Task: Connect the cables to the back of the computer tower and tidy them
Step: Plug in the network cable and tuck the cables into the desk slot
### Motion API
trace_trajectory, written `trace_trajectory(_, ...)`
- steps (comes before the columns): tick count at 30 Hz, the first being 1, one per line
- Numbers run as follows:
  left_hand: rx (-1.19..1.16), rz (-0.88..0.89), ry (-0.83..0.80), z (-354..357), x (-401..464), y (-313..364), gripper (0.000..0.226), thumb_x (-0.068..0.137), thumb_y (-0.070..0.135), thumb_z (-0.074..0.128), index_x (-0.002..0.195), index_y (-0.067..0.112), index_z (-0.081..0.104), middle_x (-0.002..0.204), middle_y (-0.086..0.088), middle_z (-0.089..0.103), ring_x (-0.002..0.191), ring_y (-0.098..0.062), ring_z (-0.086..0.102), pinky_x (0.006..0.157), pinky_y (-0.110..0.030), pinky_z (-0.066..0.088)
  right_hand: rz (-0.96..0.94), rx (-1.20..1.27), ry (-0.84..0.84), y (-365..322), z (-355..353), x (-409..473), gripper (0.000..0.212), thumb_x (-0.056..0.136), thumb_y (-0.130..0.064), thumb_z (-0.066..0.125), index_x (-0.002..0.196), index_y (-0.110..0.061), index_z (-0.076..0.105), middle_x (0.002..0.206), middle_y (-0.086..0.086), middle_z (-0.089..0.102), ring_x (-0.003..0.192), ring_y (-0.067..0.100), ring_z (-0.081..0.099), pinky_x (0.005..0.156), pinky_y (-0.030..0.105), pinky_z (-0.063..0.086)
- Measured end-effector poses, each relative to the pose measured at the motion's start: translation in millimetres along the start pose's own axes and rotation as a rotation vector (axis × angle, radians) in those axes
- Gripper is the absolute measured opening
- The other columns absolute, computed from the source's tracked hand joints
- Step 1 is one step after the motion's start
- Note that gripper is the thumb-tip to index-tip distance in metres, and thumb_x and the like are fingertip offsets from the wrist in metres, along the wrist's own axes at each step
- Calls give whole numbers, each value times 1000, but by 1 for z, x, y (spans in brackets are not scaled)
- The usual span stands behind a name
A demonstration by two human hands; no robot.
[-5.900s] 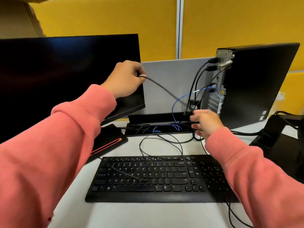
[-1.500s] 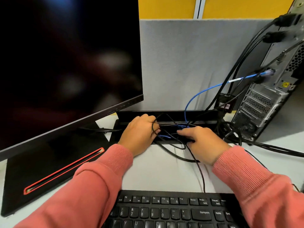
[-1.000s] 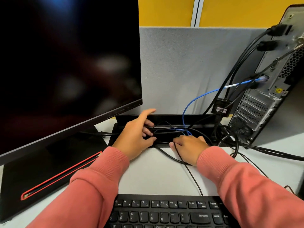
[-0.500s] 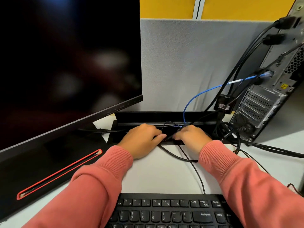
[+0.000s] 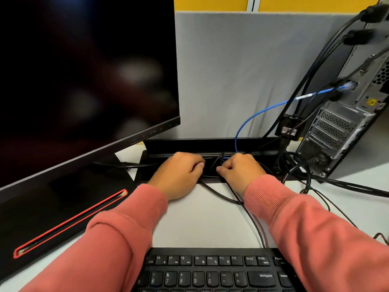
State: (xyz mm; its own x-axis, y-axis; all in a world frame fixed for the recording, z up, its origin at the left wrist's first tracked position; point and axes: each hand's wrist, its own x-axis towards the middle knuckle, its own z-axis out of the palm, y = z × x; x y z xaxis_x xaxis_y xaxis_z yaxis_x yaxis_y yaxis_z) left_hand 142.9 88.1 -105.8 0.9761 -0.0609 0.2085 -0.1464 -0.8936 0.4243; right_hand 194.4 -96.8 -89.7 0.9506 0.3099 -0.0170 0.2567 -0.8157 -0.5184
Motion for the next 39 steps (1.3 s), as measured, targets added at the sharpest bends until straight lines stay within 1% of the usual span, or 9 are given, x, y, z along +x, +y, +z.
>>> trace_trajectory(3,-96,236,147,-4,-3,2,38,102,35,53,140,34,58,117,15,64,107,-7,62,94,-34,52,89,-114,-116,-11,2,18,20,90,-27,59,97,-13,71,106,14,69,100,32,65,76,26,45)
trace_trajectory(6,-97,369,57,1,0,5,37,102,32,56,138,32,61,124,17,65,115,-4,62,97,-35,53,84,-196,-209,-17,2,21,33,93,-22,49,120,-8,63,129,18,62,119,34,59,90,31,46)
trace_trajectory(13,209,33,-236,2,2,10,53,105,59,26,100,29,69,98,-4,66,102,-26,62,88,-42,50,-61,-10,53,6,2,7,11,85,-27,65,75,-24,68,84,1,64,84,25,65,76,33,53)
trace_trajectory(19,302,-18,-362,-4,3,25,56,108,51,15,127,33,65,123,-5,68,118,-30,59,97,-45,46,-154,-251,-130,8,4,-6,45,105,-45,34,139,-28,58,144,-6,50,134,19,45,111,42,37)
trace_trajectory(23,333,72,-231,-5,-4,19,47,107,51,22,106,32,65,101,2,70,99,-26,65,78,-40,49,-124,-301,-138,6,2,-11,44,105,-47,30,131,-32,63,130,-3,61,124,23,54,103,40,42)
trace_trajectory(26,365,186,-31,-11,-12,11,41,103,48,33,119,34,68,111,12,72,104,-17,66,82,-39,55,-170,-157,38,12,6,-10,35,100,-45,48,122,-26,66,114,-4,54,105,21,59,89,36,49)
trace_trajectory(29,380,155,161,-17,-16,10,40,99,42,40,121,30,71,110,12,69,102,-18,63,81,-36,53,-260,-151,141,15,7,-16,37,97,-39,57,130,-24,58,122,-5,43,100,20,56,85,36,51)
trace_trajectory(33,495,11,42,-14,-17,11,46,105,45,34,140,28,58,126,11,62,119,-17,51,94,-35,44,-146,-288,66,16,7,-19,59,102,-51,36,153,-21,37,142,-6,36,125,25,46,102,39,45)
trace_trajectory(39,687,-81,-51,-2,-21,23,83,94,51,-9,146,26,51,137,-2,44,124,-26,38,99,-44,32,-110,-405,-7,11,9,-21,66,101,-58,21,153,-20,34,144,-3,29,126,26,42,104,42,38)
